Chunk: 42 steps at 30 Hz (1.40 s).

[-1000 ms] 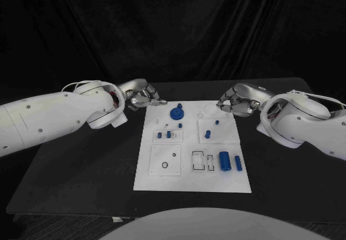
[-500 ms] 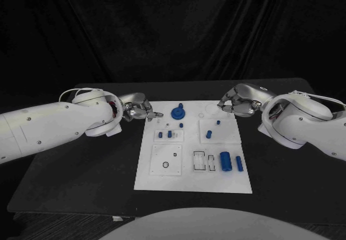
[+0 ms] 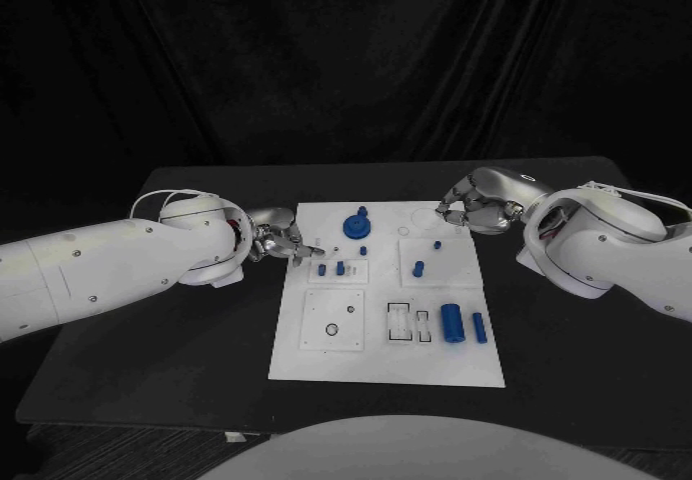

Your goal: Assemble the parts on the task board

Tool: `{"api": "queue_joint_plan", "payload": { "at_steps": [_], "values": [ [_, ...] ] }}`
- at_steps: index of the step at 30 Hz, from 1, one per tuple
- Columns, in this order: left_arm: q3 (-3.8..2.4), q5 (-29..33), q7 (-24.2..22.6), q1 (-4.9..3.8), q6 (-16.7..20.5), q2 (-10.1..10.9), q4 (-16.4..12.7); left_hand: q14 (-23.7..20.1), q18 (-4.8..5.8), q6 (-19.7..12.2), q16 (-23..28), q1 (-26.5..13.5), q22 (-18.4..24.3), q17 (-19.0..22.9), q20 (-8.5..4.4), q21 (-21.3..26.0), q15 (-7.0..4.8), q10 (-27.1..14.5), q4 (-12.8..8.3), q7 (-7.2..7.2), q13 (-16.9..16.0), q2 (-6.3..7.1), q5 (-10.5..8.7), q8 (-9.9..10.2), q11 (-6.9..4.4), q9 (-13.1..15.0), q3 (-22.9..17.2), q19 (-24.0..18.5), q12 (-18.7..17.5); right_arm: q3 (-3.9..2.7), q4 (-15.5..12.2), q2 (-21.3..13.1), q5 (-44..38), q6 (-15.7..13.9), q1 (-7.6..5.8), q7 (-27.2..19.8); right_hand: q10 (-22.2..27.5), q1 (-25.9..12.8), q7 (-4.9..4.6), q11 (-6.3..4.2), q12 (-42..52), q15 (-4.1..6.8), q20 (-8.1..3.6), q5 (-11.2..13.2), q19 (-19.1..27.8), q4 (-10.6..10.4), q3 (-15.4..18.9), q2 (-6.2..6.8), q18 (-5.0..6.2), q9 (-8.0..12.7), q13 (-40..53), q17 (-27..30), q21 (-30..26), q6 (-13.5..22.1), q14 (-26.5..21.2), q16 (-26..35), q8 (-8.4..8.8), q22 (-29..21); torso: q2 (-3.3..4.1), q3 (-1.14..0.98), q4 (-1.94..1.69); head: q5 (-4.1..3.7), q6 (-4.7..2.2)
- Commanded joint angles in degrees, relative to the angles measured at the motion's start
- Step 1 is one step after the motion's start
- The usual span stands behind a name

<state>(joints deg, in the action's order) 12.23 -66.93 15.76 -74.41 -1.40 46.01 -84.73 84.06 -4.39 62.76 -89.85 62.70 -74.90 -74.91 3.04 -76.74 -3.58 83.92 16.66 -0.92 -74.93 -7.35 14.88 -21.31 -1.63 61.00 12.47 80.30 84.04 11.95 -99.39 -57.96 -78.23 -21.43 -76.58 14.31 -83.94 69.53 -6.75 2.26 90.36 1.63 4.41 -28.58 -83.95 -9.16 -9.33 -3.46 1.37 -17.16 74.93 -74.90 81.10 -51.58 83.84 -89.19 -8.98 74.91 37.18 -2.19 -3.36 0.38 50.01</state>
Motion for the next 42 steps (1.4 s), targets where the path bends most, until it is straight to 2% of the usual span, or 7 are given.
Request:
{"api": "queue_joint_plan", "payload": {
  "at_steps": [1,6,10,19,25,32,42],
  "values": [
    [-0.03,-1.0,1.4,0.45,-2.7,-0.3,0.3,5.9,0.94,0.6,-0.2,2.0,-10.5,-15.1,-0.45,0.2,-0.39,-0.1,-0.4,-0.02,-9.9,0.16,3.04,1.1,-0.27,-0.3,-0.4,-0.1,0.0,-0.05,-0.1,-0.1,-0.1,0.0,0.13,0.3,-6.1,0.6,-0.16,0.03,-0.4,0.01,0.15,-0.3,-1.6,0.1,-0.2,0.08,0.93,0.1,15.1,-11.7,-0.3,-0.4,5.4,0.2,0.21,12.0,-0.02,-0.02,0.02,-0.15,-0.01],
    [-0.03,-1.0,1.6,1.1,-3.2,-0.9,0.8,5.9,0.8,0.3,-0.2,4.9,-10.3,-15.1,-0.47,0.8,-0.38,-0.5,-0.7,-0.08,-9.7,0.72,7.32,2.9,-0.24,-0.6,-1.4,-0.5,-0.3,-0.05,-0.1,-0.1,-0.1,0.1,0.18,0.3,-6.1,0.6,-0.16,0.03,-0.4,0.01,0.15,-0.3,-1.6,0.1,-0.2,0.08,0.93,0.1,15.1,-11.7,-0.3,-0.4,5.4,0.2,0.21,12.0,0.03,-0.04,0.06,-0.09,-0.01],
    [-0.03,-1.0,1.6,1.41,-3.2,-1.5,1.2,5.9,0.74,0.0,-0.2,5.3,-10.3,-15.1,-0.45,1.1,-0.33,-0.6,-0.5,-0.19,-9.6,0.83,8.07,3.4,-0.19,-0.6,-1.6,-0.7,-0.5,-0.05,-0.1,-0.2,-0.1,0.1,0.23,0.3,-6.1,0.6,-0.16,0.03,-0.4,0.01,0.15,-0.3,-1.6,0.1,-0.2,0.08,0.93,0.1,15.1,-11.7,-0.3,-0.4,5.4,0.2,0.21,12.0,0.01,-0.04,0.04,-0.04,-0.01],
    [-0.03,-1.0,1.6,1.63,-3.0,-2.5,1.6,5.9,0.59,-0.6,-0.2,5.4,-10.0,-15.1,-0.37,1.7,-0.19,-1.0,-0.2,-0.48,-9.3,0.99,8.36,4.1,0.01,-0.7,-1.7,-1.2,-0.8,-0.05,0.0,-0.1,-0.1,0.2,0.29,0.3,-6.1,0.7,-0.15,0.02,-0.4,0.01,0.15,-0.4,-1.6,0.2,-0.3,0.04,0.92,0.1,15.1,-11.7,-0.3,-0.5,5.4,0.2,0.19,12.0,0.02,-0.03,0.04,-0.14,-0.01],
    [-0.03,-1.0,1.5,1.67,-2.9,-2.7,1.5,5.9,0.62,-0.6,-0.2,5.1,-10.1,-15.1,-0.2,1.7,0.02,-1.0,-0.2,-0.71,-9.4,1.0,6.51,4.5,0.25,-0.6,-1.6,-1.2,-0.7,-0.05,0.0,0.0,-0.1,0.3,0.45,0.4,-6.1,0.7,-0.14,0.02,-0.4,0.01,0.14,-0.4,-1.6,0.2,-0.4,0.03,0.93,0.1,15.1,-11.7,-0.3,-0.5,5.4,0.2,0.19,12.0,0.03,-0.04,0.05,-0.23,-0.01],
    [-0.03,-1.0,1.5,1.68,-2.8,-2.8,1.2,5.9,0.65,-0.4,-0.2,5.6,-10.1,-15.1,-0.15,1.6,0.03,-0.8,-0.4,-0.59,-9.6,0.92,6.15,4.4,0.21,-0.3,-1.9,-1.1,-0.6,-0.05,0.1,0.0,-0.1,0.4,0.69,0.4,-6.1,0.7,-0.14,0.02,-0.4,0.01,0.14,-0.4,-1.6,0.3,-0.4,0.01,0.94,0.1,15.1,-11.6,-0.3,-0.5,5.4,0.2,0.19,12.0,0.01,-0.05,0.03,-0.21,-0.01],
    [-0.04,-1.0,1.5,1.68,-2.5,-3.6,1.2,5.9,0.64,-0.6,-0.2,9.5,-10.2,-15.1,-0.34,1.4,-0.28,-0.8,-1.4,-0.12,-9.7,1.59,8.93,4.5,-0.18,1.0,-4.8,-0.9,-0.5,-0.05,0.1,0.0,-0.1,0.5,0.81,0.4,-6.1,0.7,-0.13,0.01,-0.4,0.02,0.14,-0.4,-1.6,0.3,-0.5,-0.03,0.93,0.1,15.1,-11.6,-0.3,-0.5,5.4,0.2,0.19,12.0,0.01,-0.04,0.03,-0.18,-0.01]
  ]
}}
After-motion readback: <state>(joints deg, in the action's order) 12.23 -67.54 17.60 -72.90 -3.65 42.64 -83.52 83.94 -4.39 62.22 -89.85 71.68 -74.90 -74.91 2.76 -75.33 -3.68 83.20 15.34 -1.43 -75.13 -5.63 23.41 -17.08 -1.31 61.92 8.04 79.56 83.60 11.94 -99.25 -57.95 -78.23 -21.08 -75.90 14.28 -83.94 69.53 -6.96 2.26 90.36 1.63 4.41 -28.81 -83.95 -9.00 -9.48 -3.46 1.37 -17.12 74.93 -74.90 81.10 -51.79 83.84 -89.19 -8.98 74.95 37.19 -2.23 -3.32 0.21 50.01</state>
